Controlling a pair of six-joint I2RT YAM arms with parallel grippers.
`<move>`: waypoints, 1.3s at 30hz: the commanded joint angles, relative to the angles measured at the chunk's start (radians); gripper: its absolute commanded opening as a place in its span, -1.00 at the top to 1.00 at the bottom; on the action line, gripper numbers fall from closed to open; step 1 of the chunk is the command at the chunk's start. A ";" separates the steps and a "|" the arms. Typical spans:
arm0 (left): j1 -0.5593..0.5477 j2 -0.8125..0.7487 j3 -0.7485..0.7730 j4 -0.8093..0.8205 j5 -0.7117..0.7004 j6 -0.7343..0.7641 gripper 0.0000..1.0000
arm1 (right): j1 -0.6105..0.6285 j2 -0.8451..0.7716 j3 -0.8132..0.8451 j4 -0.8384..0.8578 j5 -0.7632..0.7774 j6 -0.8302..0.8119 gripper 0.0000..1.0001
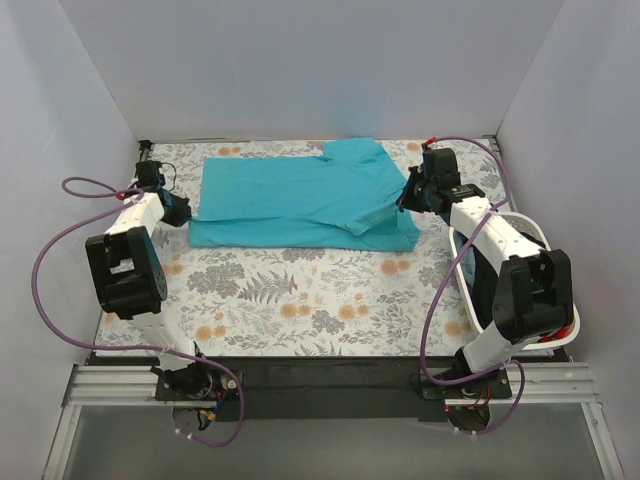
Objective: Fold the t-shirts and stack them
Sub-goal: Fold the tshirt
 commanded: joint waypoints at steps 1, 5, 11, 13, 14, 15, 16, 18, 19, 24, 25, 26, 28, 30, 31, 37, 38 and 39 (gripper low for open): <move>0.006 -0.001 0.059 0.023 0.029 0.013 1.00 | -0.011 -0.032 -0.003 0.048 -0.017 -0.004 0.97; 0.006 0.036 0.089 0.024 0.047 0.016 1.00 | -0.016 -0.025 -0.002 0.051 -0.026 -0.004 0.97; 0.006 0.083 0.111 0.029 0.052 0.020 1.00 | -0.023 -0.006 0.005 0.057 -0.031 -0.004 0.97; 0.006 0.094 0.117 0.032 0.086 0.019 1.00 | -0.026 0.001 0.006 0.059 -0.032 -0.002 0.97; 0.005 0.105 0.118 0.035 0.090 0.020 1.00 | -0.028 0.004 0.008 0.059 -0.035 -0.002 0.97; 0.003 0.109 0.122 0.035 0.089 0.020 1.00 | -0.029 0.012 0.011 0.062 -0.039 -0.004 0.97; 0.003 0.116 0.120 0.037 0.092 0.020 1.00 | -0.029 0.017 0.014 0.062 -0.042 -0.004 0.97; 0.005 0.132 0.119 0.046 0.097 0.025 1.00 | -0.029 0.035 0.021 0.064 -0.048 -0.005 0.97; 0.003 0.137 0.119 0.049 0.100 0.026 1.00 | -0.029 0.041 0.026 0.065 -0.051 -0.005 0.97; 0.003 0.152 0.122 0.069 0.112 0.032 0.85 | -0.031 0.090 0.064 0.064 -0.055 -0.007 0.97; 0.003 0.154 0.123 0.069 0.112 0.034 0.74 | -0.029 0.099 0.072 0.064 -0.057 -0.007 0.97; 0.003 0.152 0.122 0.072 0.112 0.034 0.61 | -0.031 0.109 0.083 0.064 -0.063 -0.008 0.97; 0.003 0.137 0.120 0.078 0.107 0.036 0.43 | -0.033 0.139 0.112 0.064 -0.068 -0.008 0.97; 0.003 0.120 0.115 0.083 0.097 0.039 0.22 | -0.036 0.179 0.133 0.062 -0.068 -0.008 0.97; 0.003 0.105 0.115 0.086 0.097 0.042 0.16 | -0.037 0.194 0.162 0.057 -0.071 -0.008 0.97; 0.002 0.028 0.076 0.086 0.098 0.049 0.10 | -0.072 0.332 0.268 0.037 -0.100 -0.004 0.95; -0.001 0.005 0.065 0.089 0.095 0.049 0.10 | -0.078 0.351 0.308 0.028 -0.108 -0.004 0.95; -0.003 -0.007 0.050 0.090 0.090 0.048 0.10 | -0.080 0.388 0.325 0.019 -0.111 -0.007 0.95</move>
